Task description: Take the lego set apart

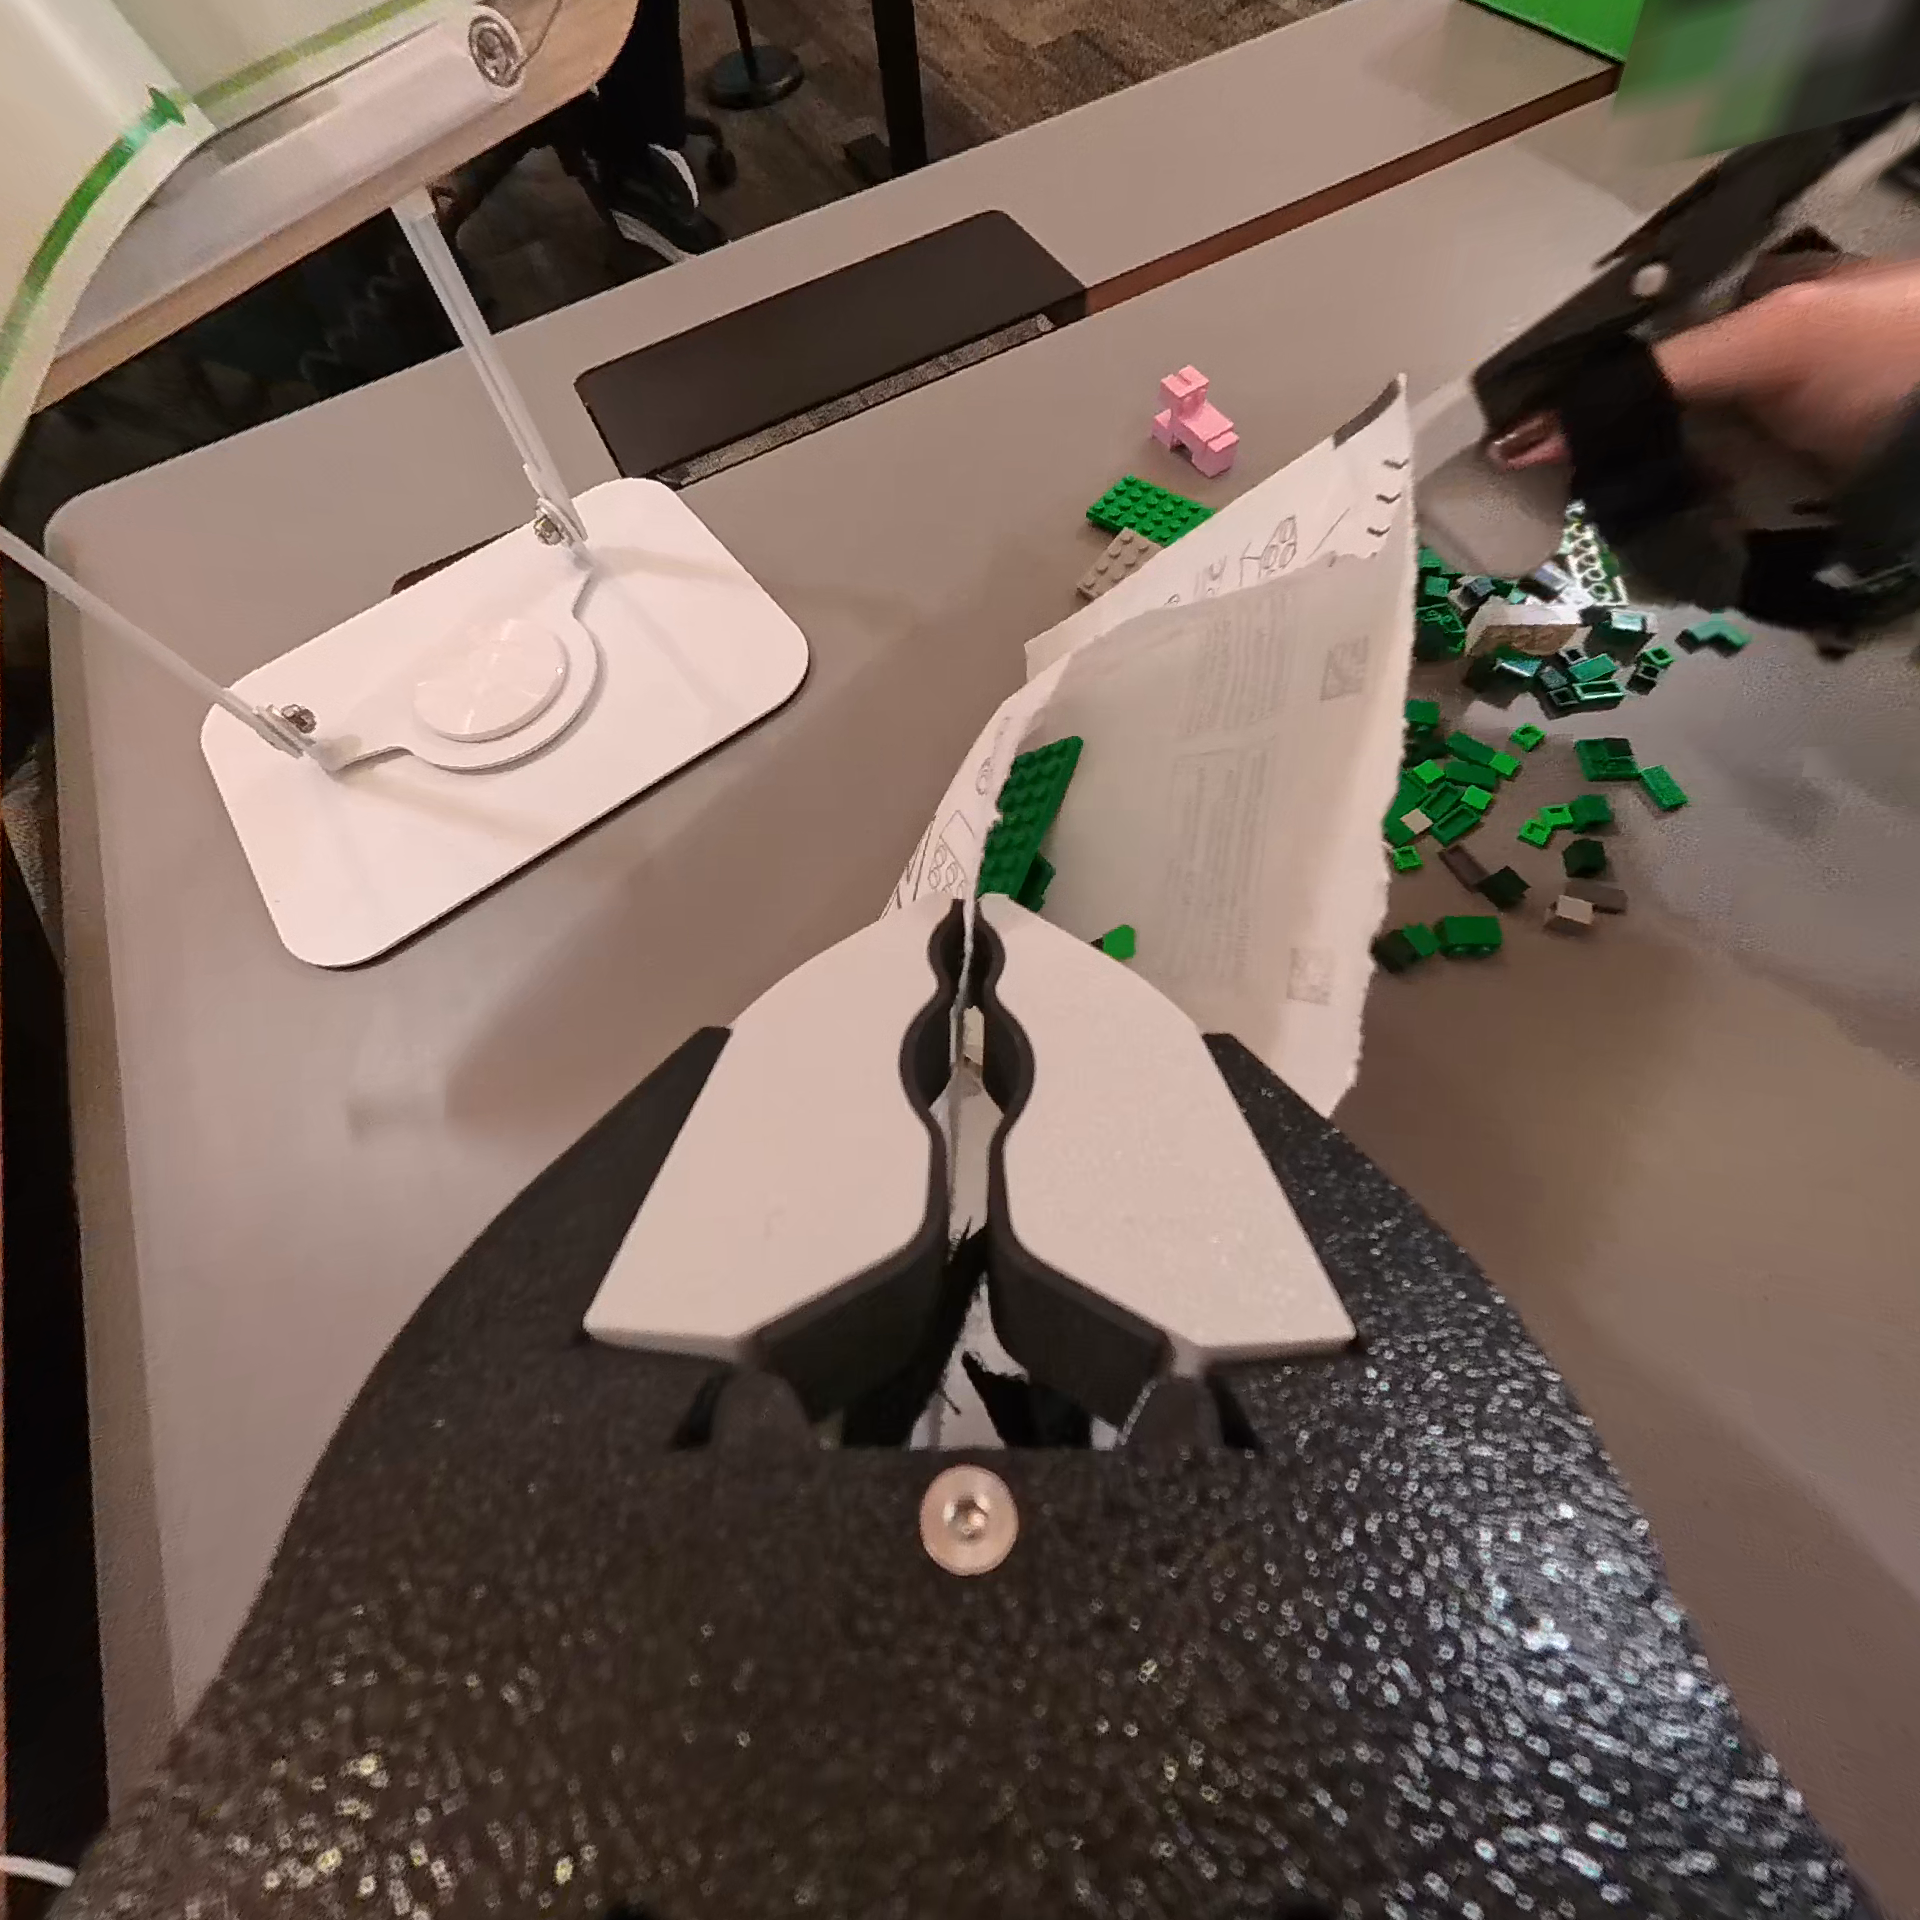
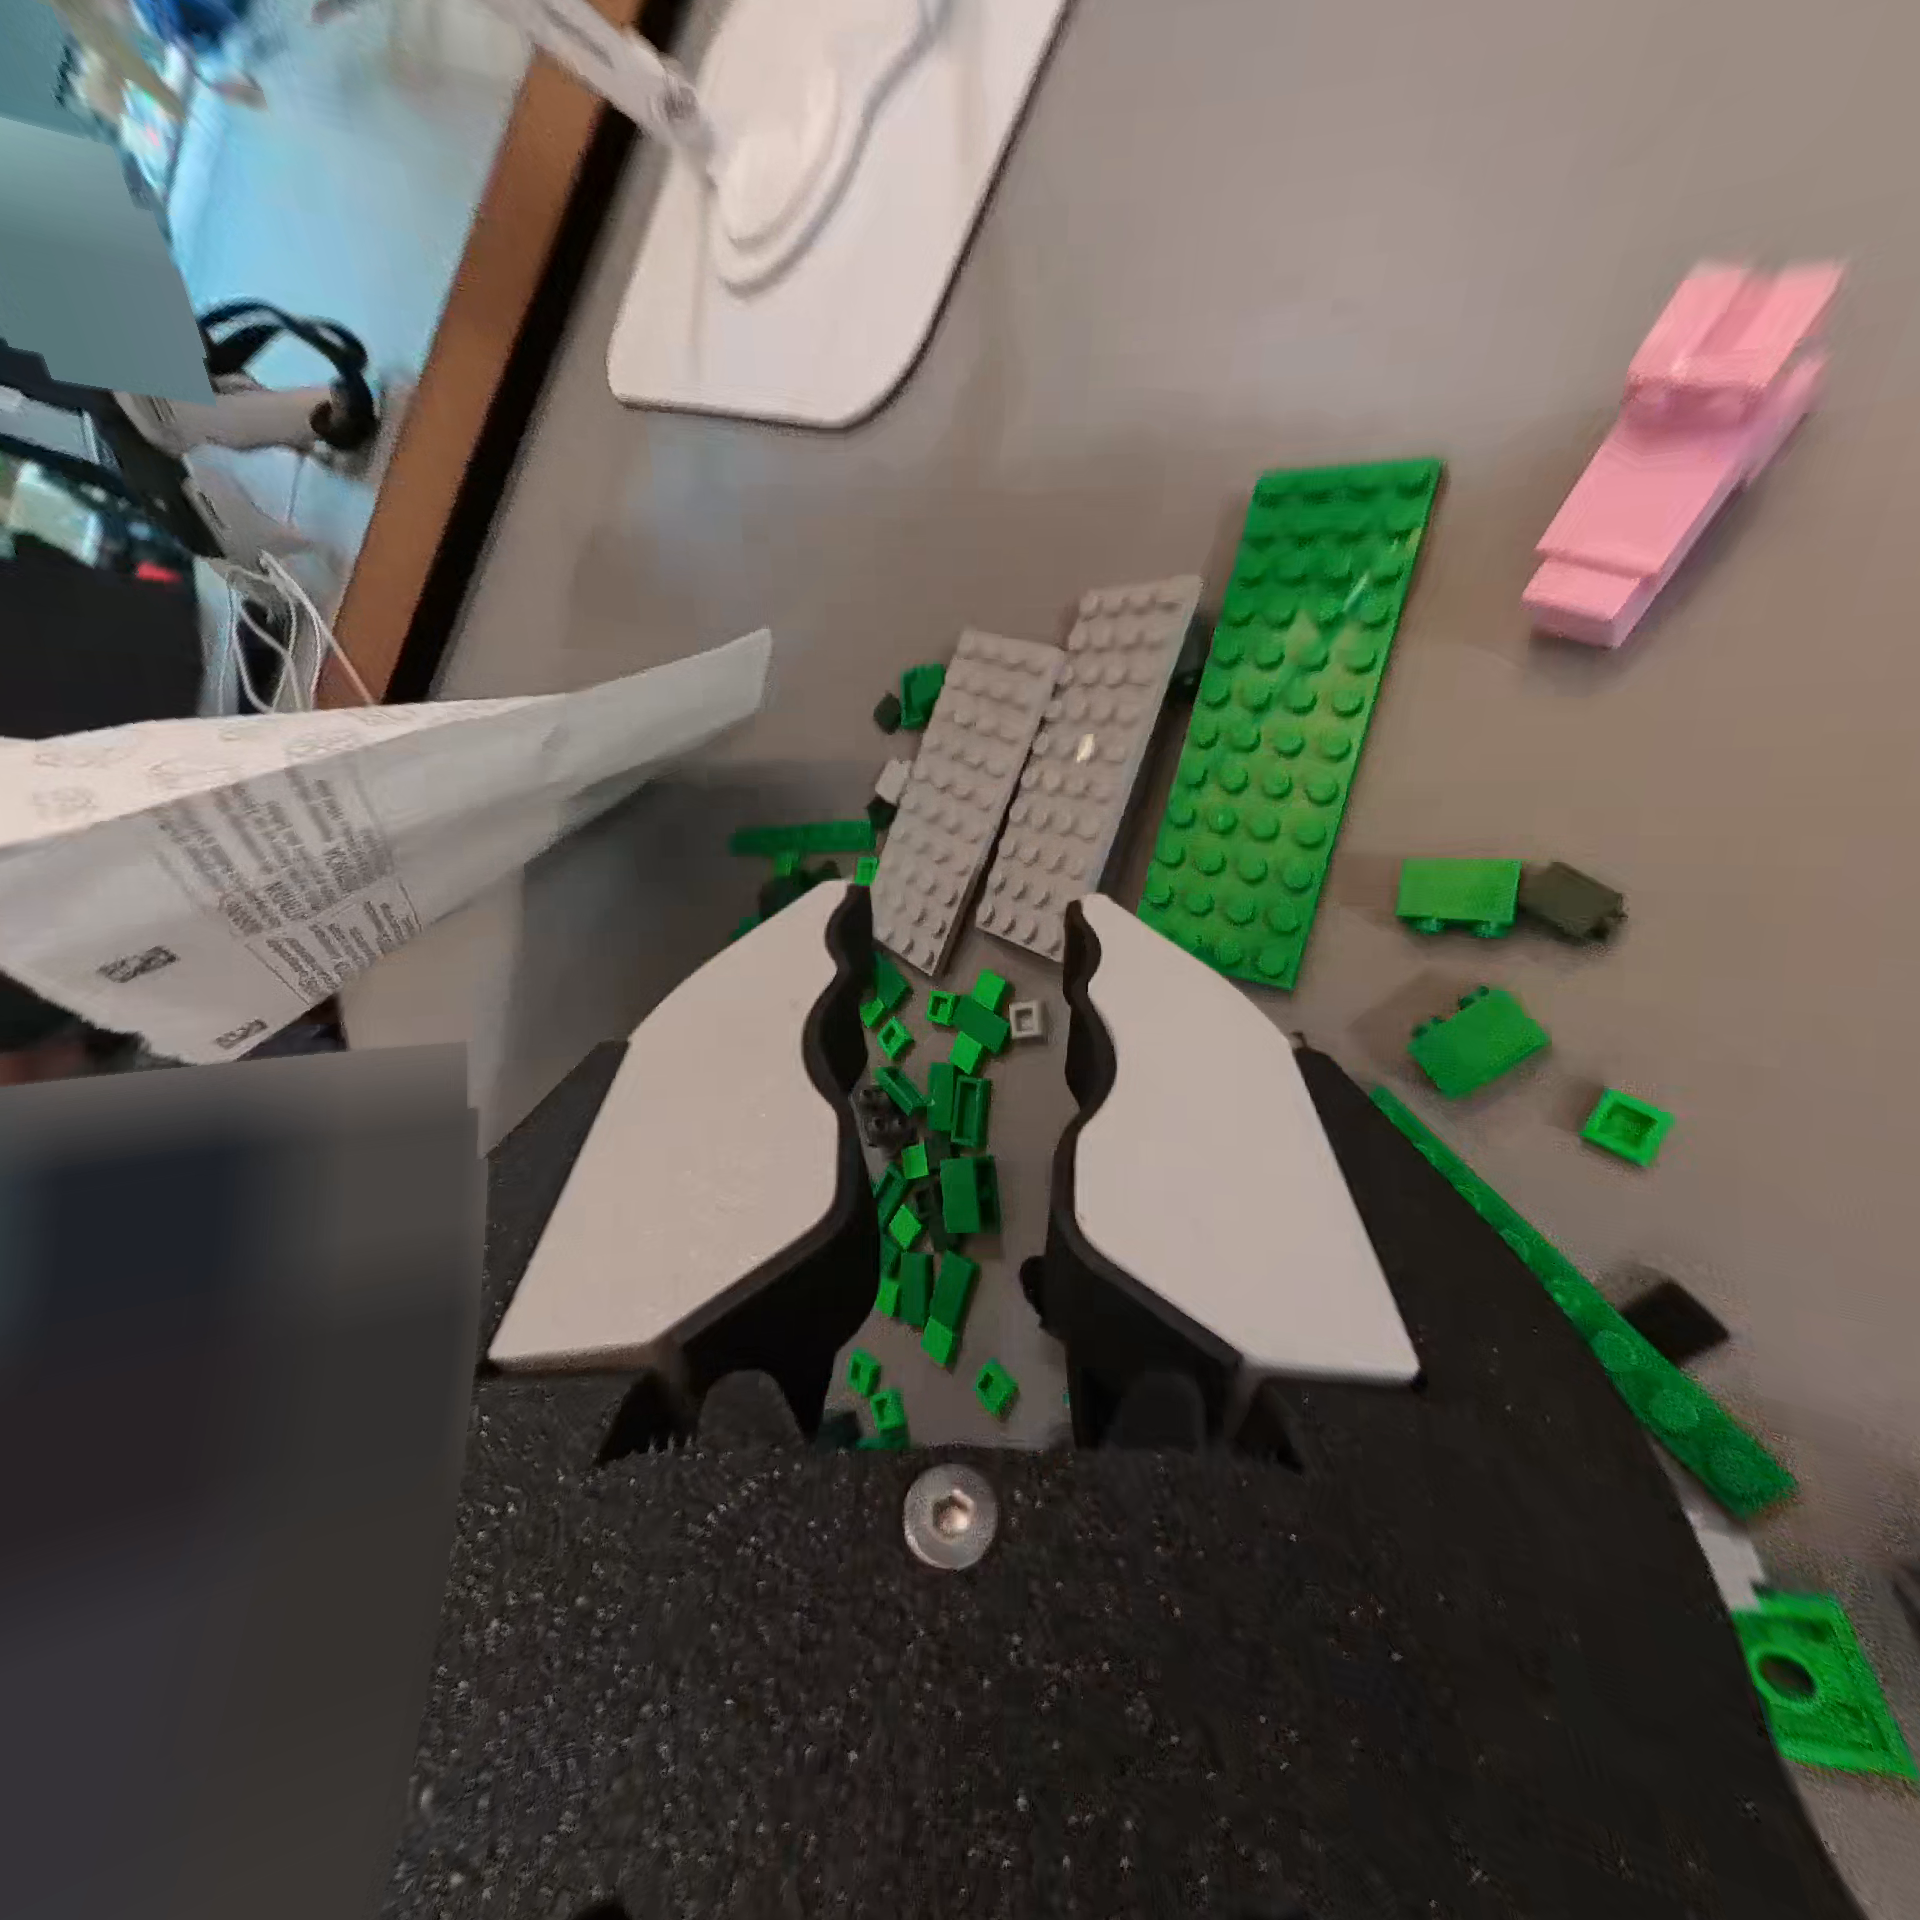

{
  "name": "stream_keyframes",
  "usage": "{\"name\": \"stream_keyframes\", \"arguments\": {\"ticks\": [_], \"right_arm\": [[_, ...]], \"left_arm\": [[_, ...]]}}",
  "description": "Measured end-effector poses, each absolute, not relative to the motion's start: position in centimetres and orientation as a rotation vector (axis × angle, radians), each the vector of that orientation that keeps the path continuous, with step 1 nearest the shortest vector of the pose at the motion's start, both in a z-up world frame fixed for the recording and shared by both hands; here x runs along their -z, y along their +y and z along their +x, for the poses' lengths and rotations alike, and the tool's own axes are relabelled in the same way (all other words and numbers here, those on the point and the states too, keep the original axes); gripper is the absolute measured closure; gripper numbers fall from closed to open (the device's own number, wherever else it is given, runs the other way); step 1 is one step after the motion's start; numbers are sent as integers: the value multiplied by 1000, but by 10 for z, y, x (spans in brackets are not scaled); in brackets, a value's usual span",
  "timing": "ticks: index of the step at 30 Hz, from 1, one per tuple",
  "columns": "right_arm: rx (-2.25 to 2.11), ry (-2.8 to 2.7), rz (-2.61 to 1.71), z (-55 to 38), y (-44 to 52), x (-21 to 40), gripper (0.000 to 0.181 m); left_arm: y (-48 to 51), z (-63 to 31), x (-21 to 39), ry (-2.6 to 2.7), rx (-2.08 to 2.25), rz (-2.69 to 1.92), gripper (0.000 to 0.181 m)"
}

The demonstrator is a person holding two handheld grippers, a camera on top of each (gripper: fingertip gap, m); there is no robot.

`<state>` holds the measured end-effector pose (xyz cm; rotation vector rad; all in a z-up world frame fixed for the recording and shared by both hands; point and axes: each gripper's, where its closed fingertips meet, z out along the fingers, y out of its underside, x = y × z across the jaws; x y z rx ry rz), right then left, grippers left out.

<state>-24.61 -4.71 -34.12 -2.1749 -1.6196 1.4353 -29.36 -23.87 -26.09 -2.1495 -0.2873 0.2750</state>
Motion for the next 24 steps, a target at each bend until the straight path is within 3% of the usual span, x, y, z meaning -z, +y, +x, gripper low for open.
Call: {"name": "stream_keyframes", "arguments": {"ticks": [9,12,15,20,24], "right_arm": [[-1292,-1798,-2462,-253,-51,366,142],[-1293,-1798,-2470,-257,-51,369,151],[-1218,-1835,-2450,-254,-48,377,174],[-1284,-1835,-2324,-244,-51,365,177],[-1365,-1825,-2026,-228,-62,322,179]], "left_arm": [[-237,-289,256,-268,-249,-2132,181],[-237,-288,256,-264,-248,-2131,181],[-236,-287,256,-260,-248,-2133,181],[-235,-286,257,-257,-243,-2139,181],[-235,-287,257,-264,-247,-2137,181]]}}
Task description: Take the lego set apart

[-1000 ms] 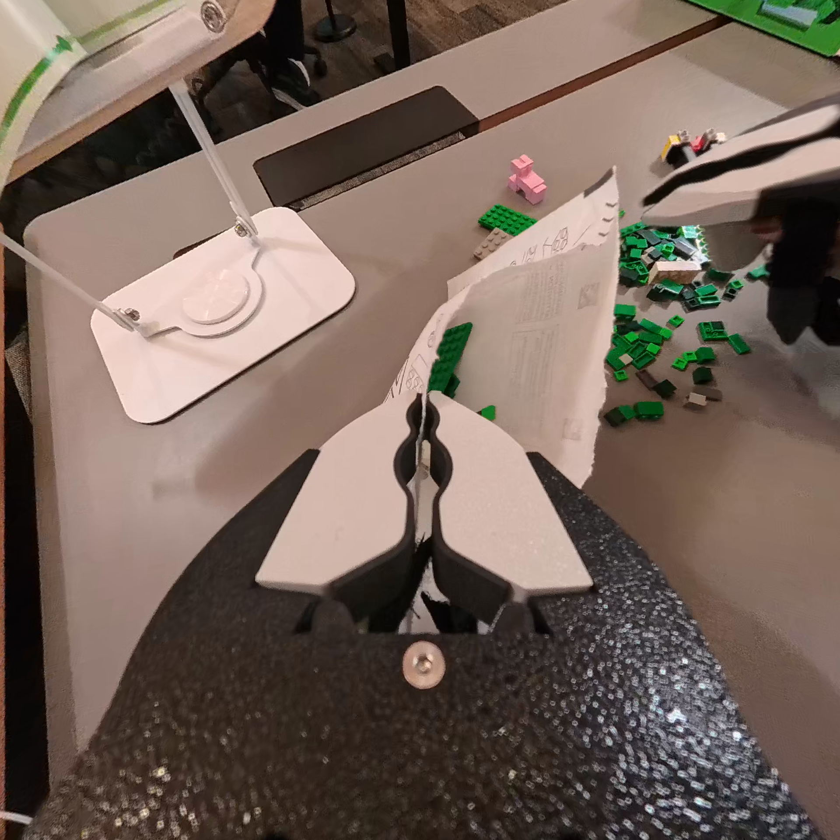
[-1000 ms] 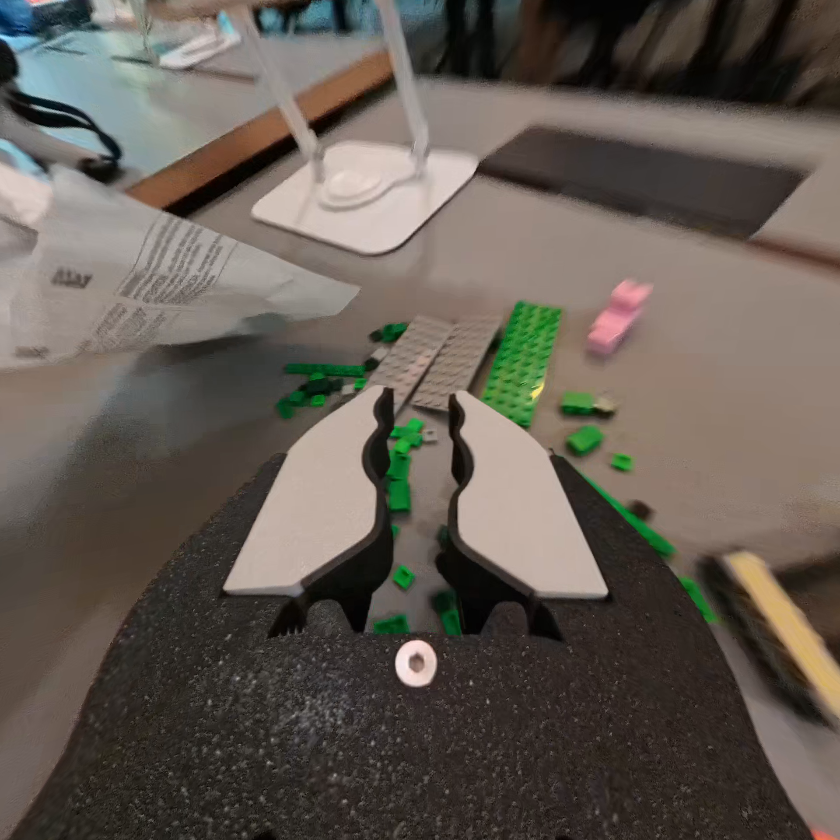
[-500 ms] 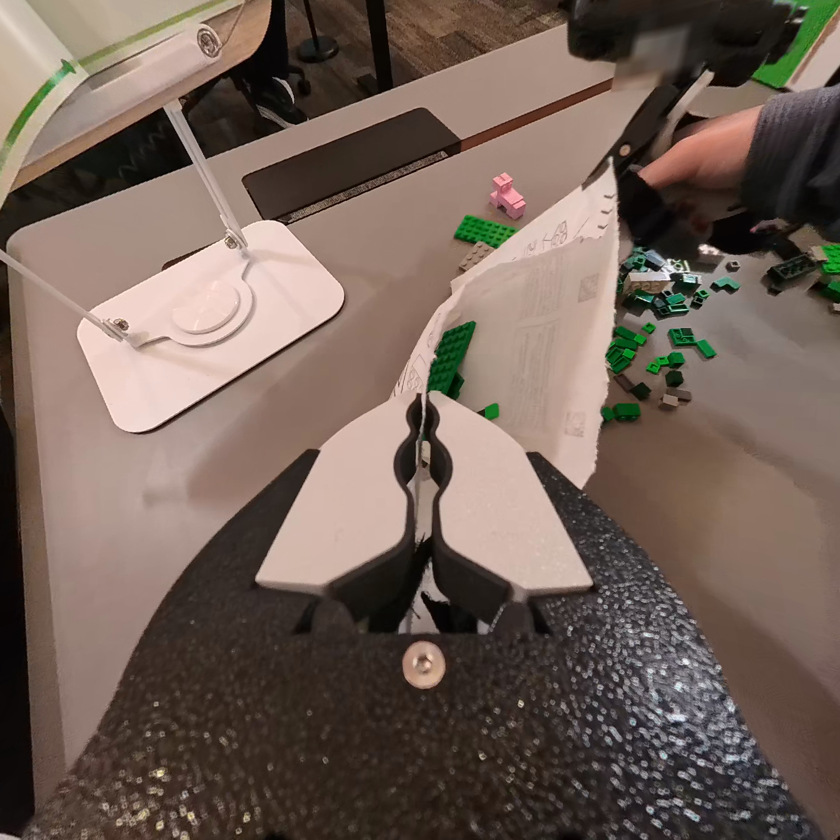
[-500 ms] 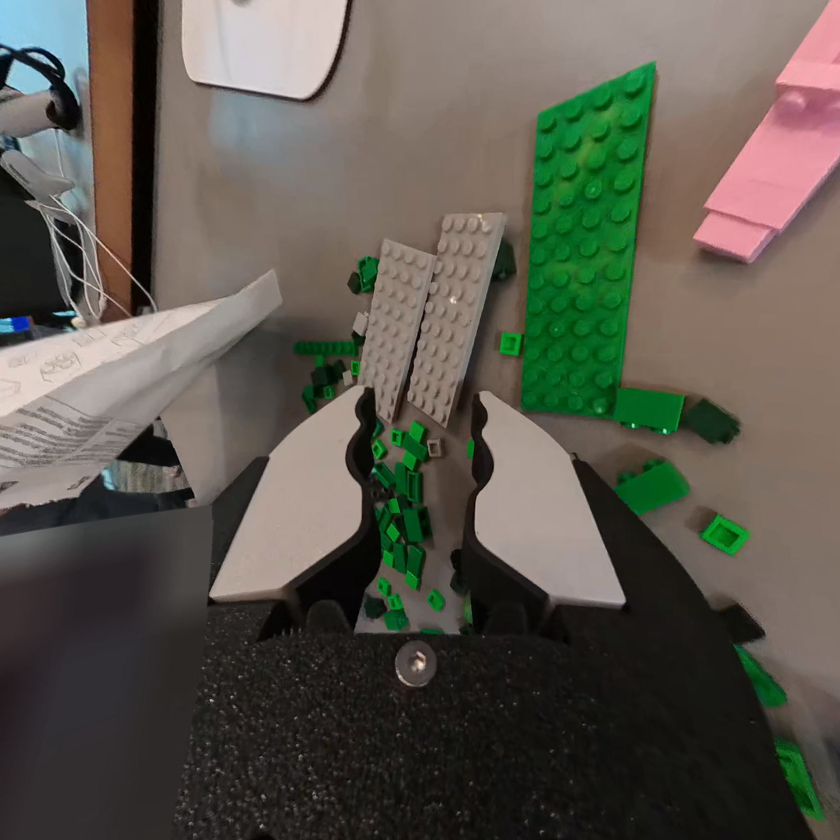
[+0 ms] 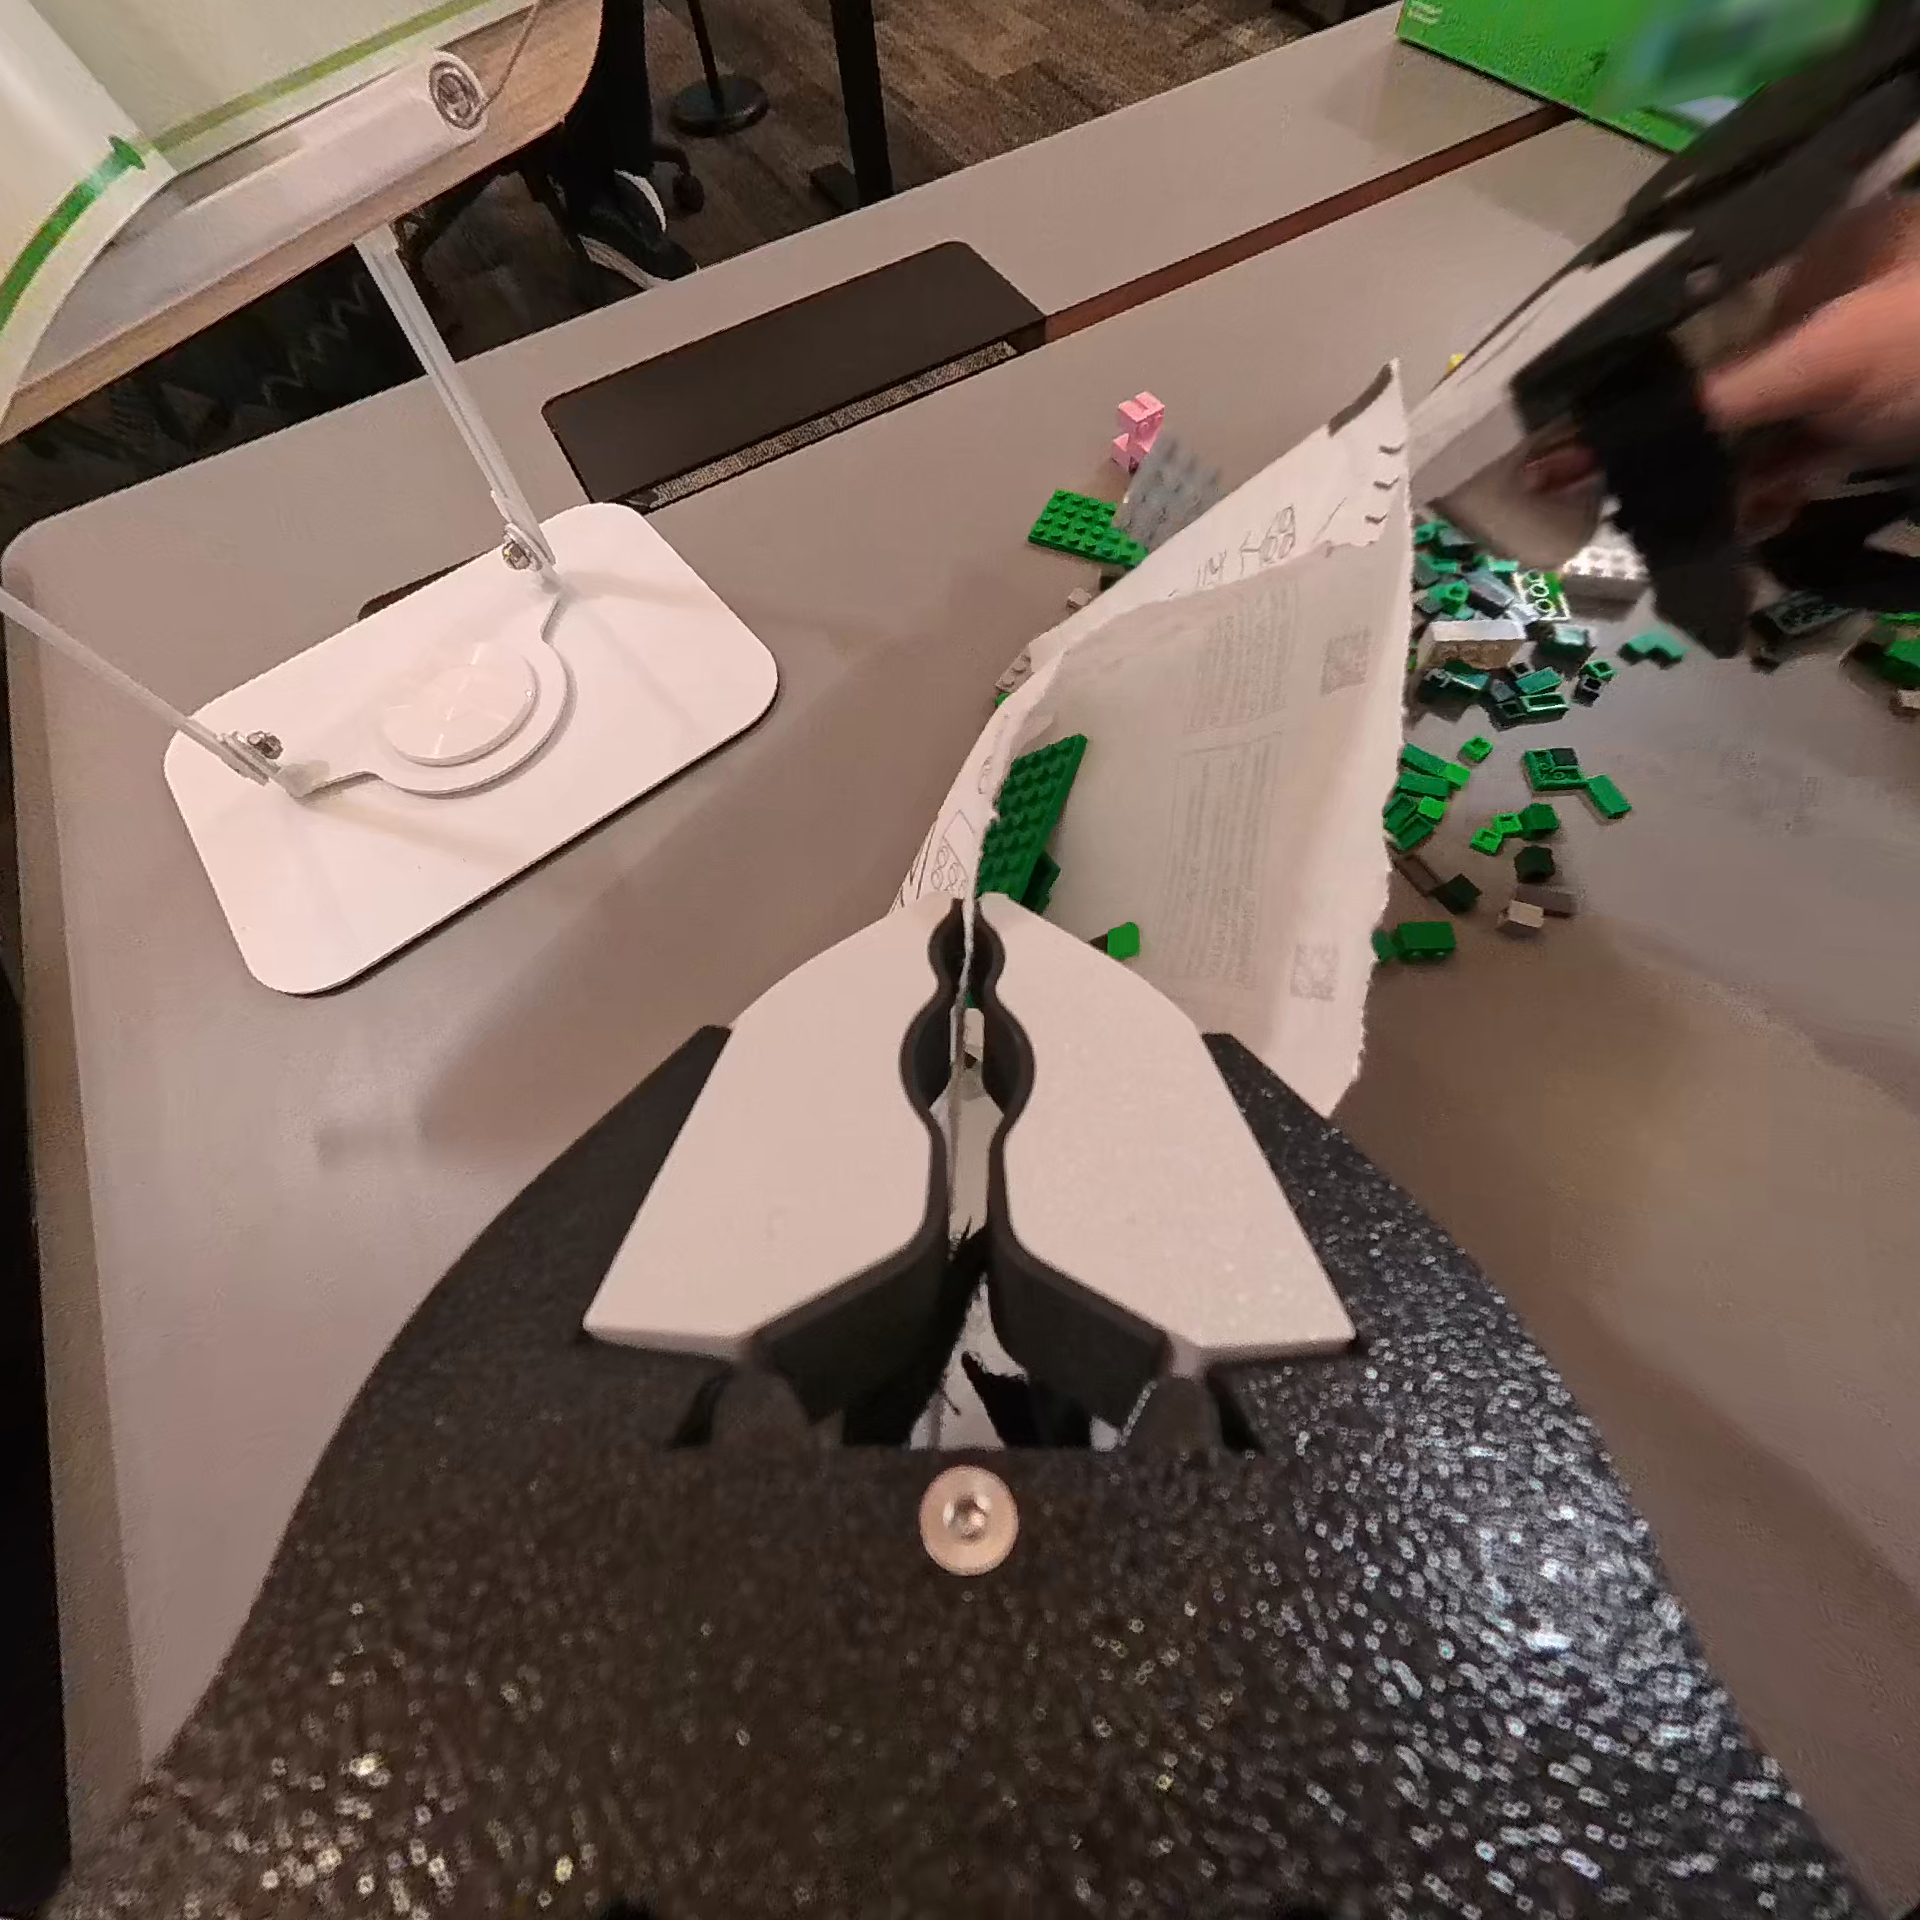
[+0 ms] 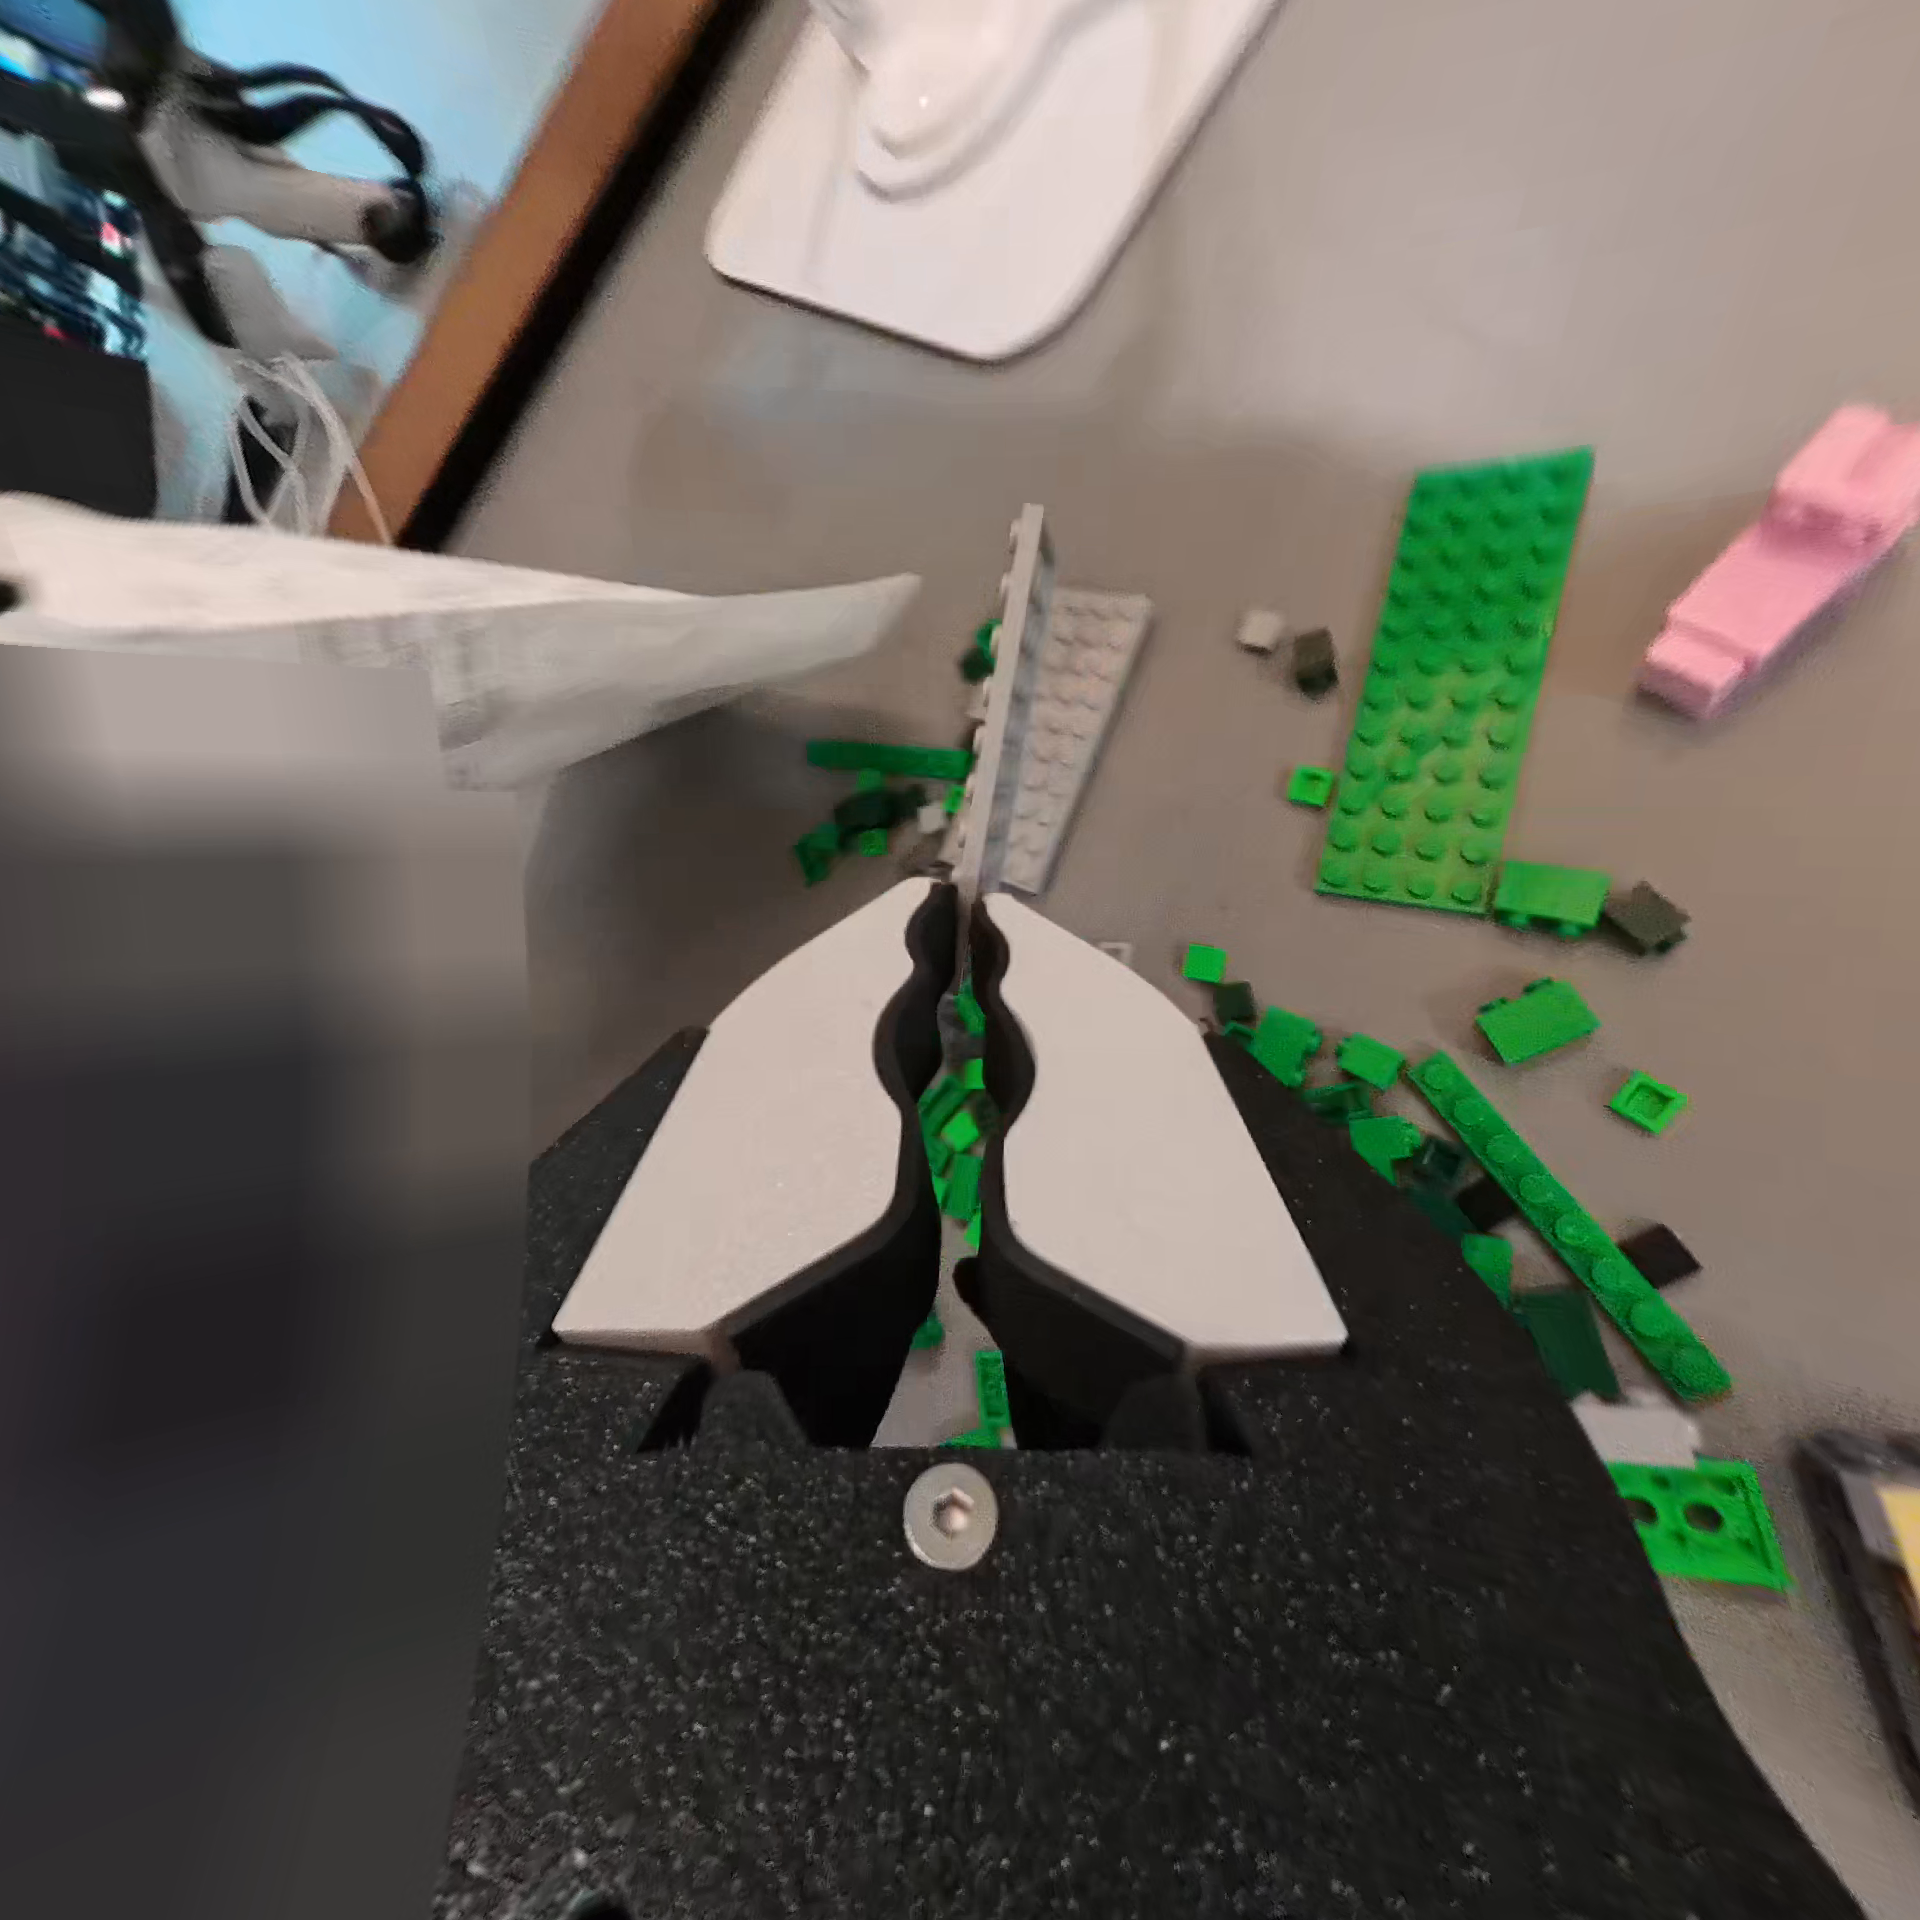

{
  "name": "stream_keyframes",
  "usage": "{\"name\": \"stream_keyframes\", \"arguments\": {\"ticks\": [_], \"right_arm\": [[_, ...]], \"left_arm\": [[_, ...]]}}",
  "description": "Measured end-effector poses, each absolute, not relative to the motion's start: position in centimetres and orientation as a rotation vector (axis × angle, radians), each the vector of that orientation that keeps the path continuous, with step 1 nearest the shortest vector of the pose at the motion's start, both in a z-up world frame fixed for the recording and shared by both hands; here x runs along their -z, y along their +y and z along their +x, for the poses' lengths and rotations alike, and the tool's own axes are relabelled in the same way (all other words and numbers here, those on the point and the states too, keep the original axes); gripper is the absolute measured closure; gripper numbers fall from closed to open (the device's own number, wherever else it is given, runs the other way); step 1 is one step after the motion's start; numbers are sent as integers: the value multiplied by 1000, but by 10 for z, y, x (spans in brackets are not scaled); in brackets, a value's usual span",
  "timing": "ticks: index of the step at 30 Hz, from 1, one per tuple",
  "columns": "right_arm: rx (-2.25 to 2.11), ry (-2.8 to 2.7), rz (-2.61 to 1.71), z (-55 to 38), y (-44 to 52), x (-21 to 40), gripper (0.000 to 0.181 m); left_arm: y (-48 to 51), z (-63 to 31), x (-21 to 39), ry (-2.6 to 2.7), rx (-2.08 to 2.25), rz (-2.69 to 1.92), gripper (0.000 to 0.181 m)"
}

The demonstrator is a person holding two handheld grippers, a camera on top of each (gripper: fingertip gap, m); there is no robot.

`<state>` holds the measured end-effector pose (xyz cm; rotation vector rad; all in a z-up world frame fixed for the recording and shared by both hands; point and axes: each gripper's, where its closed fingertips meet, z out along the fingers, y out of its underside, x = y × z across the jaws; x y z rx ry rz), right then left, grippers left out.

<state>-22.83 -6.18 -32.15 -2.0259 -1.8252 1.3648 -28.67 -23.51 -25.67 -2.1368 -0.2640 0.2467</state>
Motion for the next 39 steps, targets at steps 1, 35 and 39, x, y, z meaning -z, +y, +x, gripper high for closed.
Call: {"name": "stream_keyframes", "arguments": {"ticks": [1,35,39], "right_arm": [[-1367,-1830,-1934,-223,-66,308,179],[-72,-2170,305,-214,-226,221,179],[50,-2173,385,-217,-225,231,179]], "left_arm": [[-235,-287,257,-265,-248,-2137,181],[-247,-293,259,-293,-268,-2168,181],[-246,-290,256,-275,-268,-2164,181]]}}
